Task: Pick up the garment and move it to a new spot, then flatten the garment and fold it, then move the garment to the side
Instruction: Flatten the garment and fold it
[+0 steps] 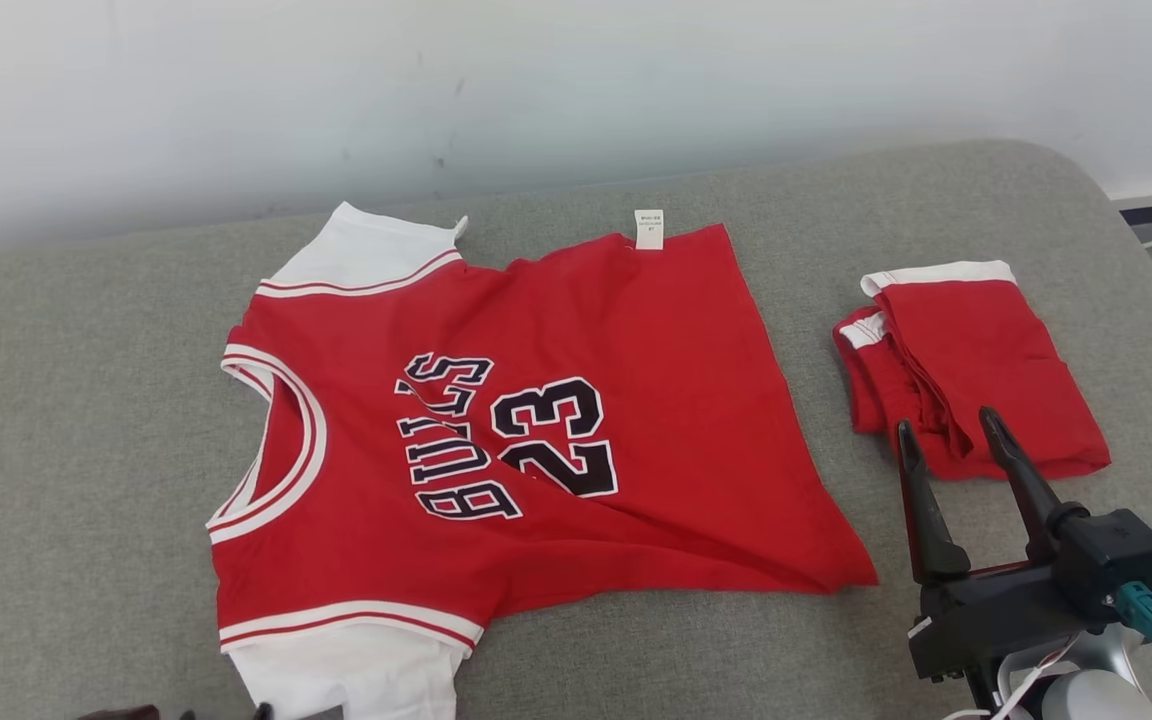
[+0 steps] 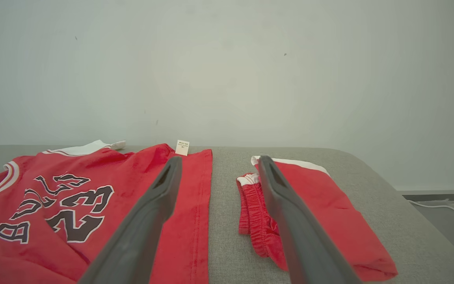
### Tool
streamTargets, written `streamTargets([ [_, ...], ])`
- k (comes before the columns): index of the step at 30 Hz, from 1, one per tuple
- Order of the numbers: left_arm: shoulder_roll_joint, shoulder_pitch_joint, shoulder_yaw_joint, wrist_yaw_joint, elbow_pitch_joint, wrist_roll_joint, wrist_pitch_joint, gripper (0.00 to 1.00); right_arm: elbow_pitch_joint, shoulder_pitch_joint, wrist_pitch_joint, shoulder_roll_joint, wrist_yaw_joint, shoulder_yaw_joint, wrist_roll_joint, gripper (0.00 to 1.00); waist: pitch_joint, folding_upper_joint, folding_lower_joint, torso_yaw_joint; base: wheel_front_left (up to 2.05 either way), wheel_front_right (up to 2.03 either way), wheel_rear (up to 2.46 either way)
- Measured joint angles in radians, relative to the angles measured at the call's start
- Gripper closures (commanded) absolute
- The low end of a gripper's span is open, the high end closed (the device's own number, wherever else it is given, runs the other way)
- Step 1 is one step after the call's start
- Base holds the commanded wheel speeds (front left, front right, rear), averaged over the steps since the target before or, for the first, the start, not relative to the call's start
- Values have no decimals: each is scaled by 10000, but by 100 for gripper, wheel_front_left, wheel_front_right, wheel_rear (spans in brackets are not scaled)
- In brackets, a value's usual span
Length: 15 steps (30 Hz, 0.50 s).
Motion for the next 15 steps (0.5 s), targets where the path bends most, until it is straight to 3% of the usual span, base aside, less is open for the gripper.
streamTargets([
  [10,35,-48,-387,-734,-313,-702,1005,0,-56,-21,109,-6,0,-15,0,0,112,0,0,-48,0,0,0],
  [15,157,-181,-387,-811,-405,-863,1312,0,-136,-48,188,-6,0,-17,0,0,188,0,0,-57,0,0,0],
])
